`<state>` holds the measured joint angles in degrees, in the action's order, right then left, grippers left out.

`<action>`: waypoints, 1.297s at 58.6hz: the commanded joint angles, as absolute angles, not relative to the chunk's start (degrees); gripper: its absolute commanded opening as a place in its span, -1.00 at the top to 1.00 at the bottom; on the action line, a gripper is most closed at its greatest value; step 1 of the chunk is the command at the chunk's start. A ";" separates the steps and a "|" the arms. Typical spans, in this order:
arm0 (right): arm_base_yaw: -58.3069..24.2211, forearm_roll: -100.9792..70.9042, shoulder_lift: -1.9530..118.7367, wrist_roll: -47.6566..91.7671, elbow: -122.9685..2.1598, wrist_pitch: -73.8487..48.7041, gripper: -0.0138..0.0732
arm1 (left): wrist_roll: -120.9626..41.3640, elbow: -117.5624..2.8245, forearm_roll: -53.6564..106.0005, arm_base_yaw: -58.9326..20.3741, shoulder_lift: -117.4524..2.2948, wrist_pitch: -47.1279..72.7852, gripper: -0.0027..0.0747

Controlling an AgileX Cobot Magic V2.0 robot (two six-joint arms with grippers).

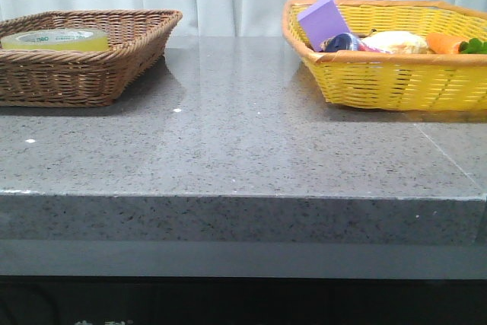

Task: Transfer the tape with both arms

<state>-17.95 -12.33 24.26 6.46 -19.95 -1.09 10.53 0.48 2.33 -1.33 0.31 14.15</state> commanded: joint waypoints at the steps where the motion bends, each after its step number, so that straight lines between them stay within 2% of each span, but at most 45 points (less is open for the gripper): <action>1: -17.49 -11.90 24.45 6.44 -21.50 3.79 0.96 | 11.08 2.71 2.92 -1.34 1.44 9.10 0.98; 29: -15.60 -11.42 23.33 6.44 -18.72 4.54 0.96 | 11.08 2.71 2.92 -1.34 1.44 9.10 0.98; 45: -4.62 -9.48 11.81 6.44 -8.93 3.13 0.96 | 11.08 2.71 2.92 -1.34 1.44 9.10 0.98; 60: -3.59 -9.48 1.78 6.44 -0.35 0.89 0.96 | 11.08 2.71 2.92 -1.34 1.44 9.10 0.98; 76: -3.51 -9.48 -2.13 6.44 0.08 -6.99 0.96 | 11.08 2.71 2.92 -1.34 1.39 9.10 0.98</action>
